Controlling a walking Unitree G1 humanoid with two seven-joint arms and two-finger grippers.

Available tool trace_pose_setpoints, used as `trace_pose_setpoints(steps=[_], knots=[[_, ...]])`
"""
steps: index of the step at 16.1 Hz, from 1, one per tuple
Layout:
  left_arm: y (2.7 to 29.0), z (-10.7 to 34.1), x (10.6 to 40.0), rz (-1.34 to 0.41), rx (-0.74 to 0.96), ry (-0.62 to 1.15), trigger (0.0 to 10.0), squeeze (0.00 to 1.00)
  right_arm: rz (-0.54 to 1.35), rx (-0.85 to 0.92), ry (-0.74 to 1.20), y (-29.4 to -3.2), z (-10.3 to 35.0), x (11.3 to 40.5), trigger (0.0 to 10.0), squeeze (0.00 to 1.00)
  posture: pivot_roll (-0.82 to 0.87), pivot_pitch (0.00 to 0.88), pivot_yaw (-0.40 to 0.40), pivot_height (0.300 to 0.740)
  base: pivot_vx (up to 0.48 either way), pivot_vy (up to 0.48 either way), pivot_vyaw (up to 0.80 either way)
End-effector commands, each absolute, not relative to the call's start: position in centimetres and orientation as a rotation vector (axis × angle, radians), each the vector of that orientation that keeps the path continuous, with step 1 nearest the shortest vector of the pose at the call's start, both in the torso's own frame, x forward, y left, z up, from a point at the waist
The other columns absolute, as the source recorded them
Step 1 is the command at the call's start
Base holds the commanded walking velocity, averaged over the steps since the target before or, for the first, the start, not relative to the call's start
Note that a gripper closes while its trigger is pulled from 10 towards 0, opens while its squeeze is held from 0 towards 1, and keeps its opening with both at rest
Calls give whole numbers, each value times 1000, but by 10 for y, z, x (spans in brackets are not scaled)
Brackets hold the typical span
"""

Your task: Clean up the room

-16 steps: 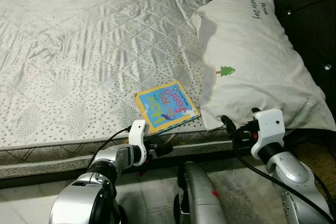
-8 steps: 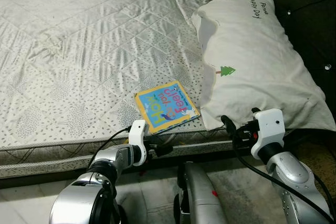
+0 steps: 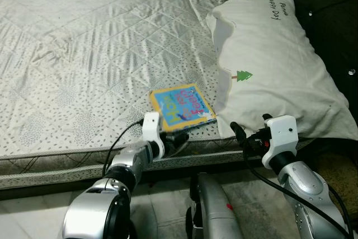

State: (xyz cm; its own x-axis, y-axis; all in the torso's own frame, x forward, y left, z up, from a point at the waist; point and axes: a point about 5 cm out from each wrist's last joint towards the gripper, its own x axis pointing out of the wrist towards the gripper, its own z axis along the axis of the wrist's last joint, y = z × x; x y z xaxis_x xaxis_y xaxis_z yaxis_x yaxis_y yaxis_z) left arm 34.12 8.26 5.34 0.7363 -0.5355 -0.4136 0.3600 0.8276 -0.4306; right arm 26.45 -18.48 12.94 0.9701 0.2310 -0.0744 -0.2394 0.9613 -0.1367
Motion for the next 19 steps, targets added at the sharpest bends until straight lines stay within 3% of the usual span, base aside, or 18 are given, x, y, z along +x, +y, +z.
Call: trace_pose_setpoints(steps=[1, 7, 16, 19], knots=[[81, 51, 340, -491, -336, 561, 10000, 0, 226, -148, 77, -188, 125, 263, 10000, 0, -317, 202, -61, 586, 0, 0, 0], [77, 47, 337, -487, -338, 557, 10000, 0, 225, -152, 71, -189, 126, 264, 10000, 0, -318, 198, -61, 586, 0, 0, 0], [100, 49, 343, -347, -321, 519, 10000, 0, 220, -155, 69, -190, 124, 266, 10000, 0, -307, 179, -56, 586, 0, 0, 0], [76, 57, 344, -460, -318, 487, 10000, 0, 225, -153, 64, -187, 125, 267, 10000, 0, -311, 177, -56, 586, 0, 0, 0]])
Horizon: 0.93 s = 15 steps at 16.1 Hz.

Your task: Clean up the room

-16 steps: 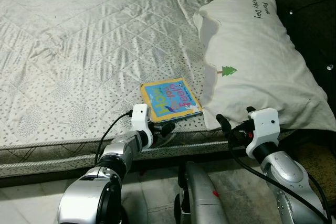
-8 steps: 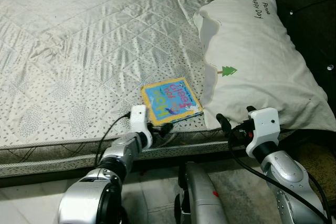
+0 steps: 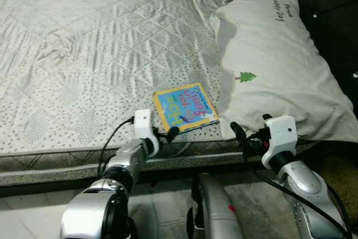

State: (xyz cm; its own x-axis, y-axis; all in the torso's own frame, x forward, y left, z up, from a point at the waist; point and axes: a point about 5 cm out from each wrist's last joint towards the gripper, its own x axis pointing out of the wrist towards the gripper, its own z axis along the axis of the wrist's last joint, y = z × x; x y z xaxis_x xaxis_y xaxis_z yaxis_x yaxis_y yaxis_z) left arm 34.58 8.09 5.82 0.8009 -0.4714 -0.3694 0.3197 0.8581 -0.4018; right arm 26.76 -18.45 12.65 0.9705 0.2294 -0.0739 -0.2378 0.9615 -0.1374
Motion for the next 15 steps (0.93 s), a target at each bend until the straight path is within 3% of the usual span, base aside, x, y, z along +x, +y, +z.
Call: trace_pose_setpoints(steps=[1, 8, 12, 15], knots=[[64, 63, 345, -504, -296, 478, 10000, 0, 226, -152, 61, -186, 125, 267, 10000, 0, -315, 179, -54, 586, 0, 0, 0], [29, 63, 336, -634, -316, 523, 10000, 0, 214, -155, 56, -188, 127, 263, 10000, 0, -344, 193, -35, 586, 0, 0, 0], [33, 53, 330, -594, -315, 568, 10000, 0, 195, -171, 55, -195, 130, 258, 10000, 0, -376, 207, -27, 586, 0, 0, 0], [56, 48, 334, -479, -353, 573, 10000, 0, 180, -184, 64, -202, 131, 251, 10000, 0, -400, 215, -23, 586, 0, 0, 0]])
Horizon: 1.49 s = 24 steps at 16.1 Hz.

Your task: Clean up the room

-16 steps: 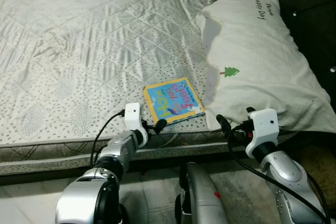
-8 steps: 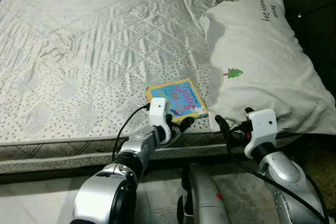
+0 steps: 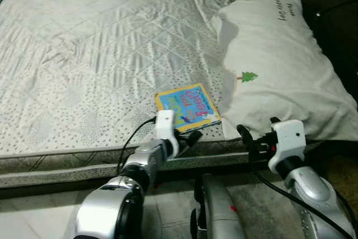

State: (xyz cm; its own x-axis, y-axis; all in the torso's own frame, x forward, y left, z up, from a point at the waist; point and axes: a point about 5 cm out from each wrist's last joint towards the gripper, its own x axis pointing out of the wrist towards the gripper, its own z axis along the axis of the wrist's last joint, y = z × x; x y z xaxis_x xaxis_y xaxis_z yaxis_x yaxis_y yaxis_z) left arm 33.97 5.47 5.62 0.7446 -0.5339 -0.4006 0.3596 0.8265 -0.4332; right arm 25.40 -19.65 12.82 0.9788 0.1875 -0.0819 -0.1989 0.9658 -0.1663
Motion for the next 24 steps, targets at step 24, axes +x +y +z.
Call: trace_pose_setpoints(steps=[24], knots=[[84, 34, 331, -320, -375, 629, 10000, 0, 144, -222, 93, -216, 148, 230, 10000, 0, -499, 256, -35, 586, 0, 0, 0]])
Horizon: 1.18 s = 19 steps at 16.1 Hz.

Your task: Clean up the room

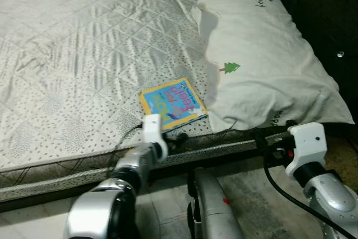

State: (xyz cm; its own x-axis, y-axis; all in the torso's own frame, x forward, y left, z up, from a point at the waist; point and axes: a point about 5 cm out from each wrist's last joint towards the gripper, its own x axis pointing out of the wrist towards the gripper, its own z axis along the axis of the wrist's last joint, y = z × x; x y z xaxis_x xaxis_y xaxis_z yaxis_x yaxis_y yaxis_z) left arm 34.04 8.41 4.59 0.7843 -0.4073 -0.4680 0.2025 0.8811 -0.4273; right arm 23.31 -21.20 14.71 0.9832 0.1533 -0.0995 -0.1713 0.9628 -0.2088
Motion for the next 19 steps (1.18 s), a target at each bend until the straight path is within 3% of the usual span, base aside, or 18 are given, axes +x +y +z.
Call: trace_pose_setpoints(steps=[1, 12, 19], knots=[[89, 34, 332, -305, -371, 628, 10000, 0, 143, -223, 94, -217, 148, 229, 10000, 0, -500, 255, -36, 586, 0, 0, 0], [147, 45, 345, -138, -287, 582, 10000, 0, 147, -233, 112, -221, 145, 228, 10000, 0, -501, 234, -52, 586, 0, 0, 0], [148, 40, 342, -160, -264, 587, 10000, 0, 175, -193, 88, -205, 141, 239, 10000, 0, -409, 201, -39, 586, 0, 0, 0]])
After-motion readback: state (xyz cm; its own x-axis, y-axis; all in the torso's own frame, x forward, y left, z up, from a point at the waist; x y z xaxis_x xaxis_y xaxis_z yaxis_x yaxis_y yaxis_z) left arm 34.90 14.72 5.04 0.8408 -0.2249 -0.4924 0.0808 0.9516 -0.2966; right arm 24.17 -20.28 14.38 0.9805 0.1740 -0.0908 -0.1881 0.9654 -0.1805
